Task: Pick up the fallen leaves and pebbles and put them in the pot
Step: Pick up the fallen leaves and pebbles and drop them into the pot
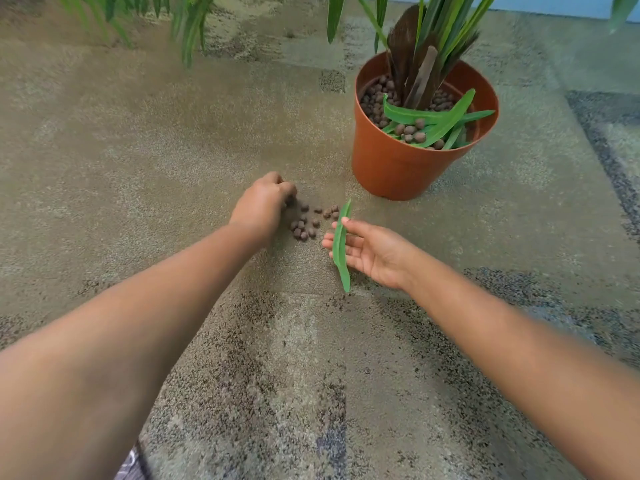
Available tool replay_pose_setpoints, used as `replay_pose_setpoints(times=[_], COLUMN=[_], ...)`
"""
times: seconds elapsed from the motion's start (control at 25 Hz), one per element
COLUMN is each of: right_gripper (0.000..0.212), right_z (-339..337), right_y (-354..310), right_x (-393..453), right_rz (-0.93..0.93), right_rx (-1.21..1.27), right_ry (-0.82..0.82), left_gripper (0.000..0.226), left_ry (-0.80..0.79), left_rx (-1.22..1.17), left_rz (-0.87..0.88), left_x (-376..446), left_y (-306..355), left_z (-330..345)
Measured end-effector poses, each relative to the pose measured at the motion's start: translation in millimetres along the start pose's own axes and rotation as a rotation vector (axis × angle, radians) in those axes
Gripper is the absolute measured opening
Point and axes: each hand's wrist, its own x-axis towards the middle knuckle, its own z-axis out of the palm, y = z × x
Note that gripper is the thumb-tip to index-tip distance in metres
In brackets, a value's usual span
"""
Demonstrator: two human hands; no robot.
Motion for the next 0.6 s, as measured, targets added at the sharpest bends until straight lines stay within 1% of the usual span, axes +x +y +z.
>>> replay_pose_setpoints(times=[0.08, 0.12, 0.24, 0.36, 0.44, 0.52, 0.6], right_gripper=[0.02, 0.022, 0.033, 0.041, 0.04, 0.035, 0.032], right_z=[0, -1, -2, -1, 0, 0, -3], right_y=[2, 2, 2, 3, 5, 8, 10], right_x=[-3, -5, -8, -11, -12, -14, -16], right_rz=[-0.002, -0.008, -0.008, 0.004, -0.004, -0.011, -0.015], right_rx=[0.061, 0.09, 0.118, 0.124, 0.184, 0.269, 0.337], right_ry=[-0.002, 0.002, 0.031, 0.024, 0.038, 0.074, 0.092], left_gripper=[0.02, 0.02, 0.024, 0.026, 0.029, 0.033, 0.033], left_ry=[0.04, 0.057, 0.055, 0.061, 0.045, -0.002, 0.0], left_rx=[-0.13, -0.177, -0.278, -0.371, -0.411, -0.449, -0.507], left_rz=[-0.095, -0.114, -0.053, 0.035, 0.057, 0.033, 0.01], left_x=[-6, -10, -26, -41, -46, -49, -52], left_y=[3, 8, 33, 67, 86, 99, 104], left_z=[-3, -4, -4, -1, 5, 9, 10])
